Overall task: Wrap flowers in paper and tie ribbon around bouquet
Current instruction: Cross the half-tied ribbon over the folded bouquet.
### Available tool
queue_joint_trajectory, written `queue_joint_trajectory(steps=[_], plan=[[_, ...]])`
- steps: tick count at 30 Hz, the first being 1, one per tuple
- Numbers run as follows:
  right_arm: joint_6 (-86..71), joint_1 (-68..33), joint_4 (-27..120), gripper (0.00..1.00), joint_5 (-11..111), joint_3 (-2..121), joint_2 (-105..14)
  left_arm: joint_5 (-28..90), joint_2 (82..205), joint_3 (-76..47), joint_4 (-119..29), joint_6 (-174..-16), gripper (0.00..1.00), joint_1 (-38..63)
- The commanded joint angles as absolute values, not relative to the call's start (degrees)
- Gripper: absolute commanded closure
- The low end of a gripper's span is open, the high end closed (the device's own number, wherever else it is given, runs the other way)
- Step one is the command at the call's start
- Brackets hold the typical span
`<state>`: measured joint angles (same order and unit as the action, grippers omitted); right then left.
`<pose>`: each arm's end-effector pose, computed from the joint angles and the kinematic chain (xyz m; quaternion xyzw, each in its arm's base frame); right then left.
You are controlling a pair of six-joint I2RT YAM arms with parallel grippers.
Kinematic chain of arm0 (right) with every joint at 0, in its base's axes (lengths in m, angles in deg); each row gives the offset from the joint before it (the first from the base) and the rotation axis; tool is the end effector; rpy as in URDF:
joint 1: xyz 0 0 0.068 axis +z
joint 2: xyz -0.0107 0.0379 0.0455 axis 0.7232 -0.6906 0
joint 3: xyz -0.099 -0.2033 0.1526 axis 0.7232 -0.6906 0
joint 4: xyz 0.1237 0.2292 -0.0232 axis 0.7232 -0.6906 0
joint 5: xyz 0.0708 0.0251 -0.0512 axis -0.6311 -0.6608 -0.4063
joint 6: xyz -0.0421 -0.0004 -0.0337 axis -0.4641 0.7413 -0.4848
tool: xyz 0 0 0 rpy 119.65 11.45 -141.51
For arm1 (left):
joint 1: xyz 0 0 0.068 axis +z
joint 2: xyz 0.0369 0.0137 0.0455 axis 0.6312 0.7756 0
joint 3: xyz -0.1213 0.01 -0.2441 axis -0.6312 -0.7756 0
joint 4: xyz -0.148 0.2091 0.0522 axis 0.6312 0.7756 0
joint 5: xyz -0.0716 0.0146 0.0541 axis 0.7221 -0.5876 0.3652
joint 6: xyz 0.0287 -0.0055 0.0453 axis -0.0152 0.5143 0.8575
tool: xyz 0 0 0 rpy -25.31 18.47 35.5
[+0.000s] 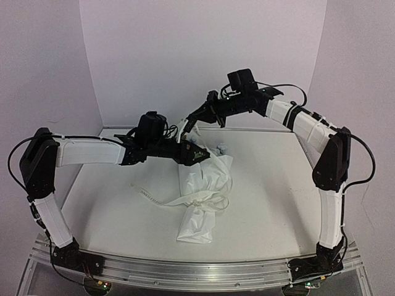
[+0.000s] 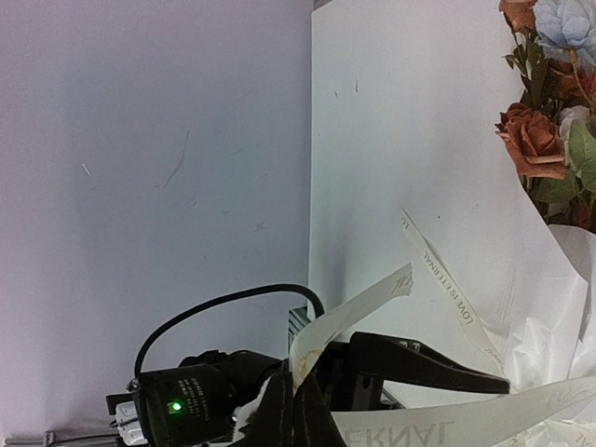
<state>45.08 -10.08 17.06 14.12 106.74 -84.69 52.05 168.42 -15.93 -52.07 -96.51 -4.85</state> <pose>0.3745 0.3051 0.3697 -0.0308 0.8138 0.5734 0.0889 0.2827 -0.2970 0.2646 0.3486 0.7308 -0.4450 0.3826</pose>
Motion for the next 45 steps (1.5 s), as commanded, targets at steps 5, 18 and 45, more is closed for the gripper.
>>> queue_joint_trajectory(steps=[5, 18, 45], plan=[[47.4, -8.7, 19.0, 1.0, 12.5, 105.4, -80.1, 47.4, 170.7, -14.3, -61.4, -98.0, 0.27, -4.8], [55.2, -7.6, 28.5, 1.0, 19.2, 92.4, -73.6, 37.0, 170.4, -20.0, -77.4, -101.5, 0.33, -4.5], [22.7, -5.7, 11.9, 0.31, 34.0, 67.8, -53.9, 30.7, 163.0, -31.0, -82.2, -106.9, 1.0, -3.6]])
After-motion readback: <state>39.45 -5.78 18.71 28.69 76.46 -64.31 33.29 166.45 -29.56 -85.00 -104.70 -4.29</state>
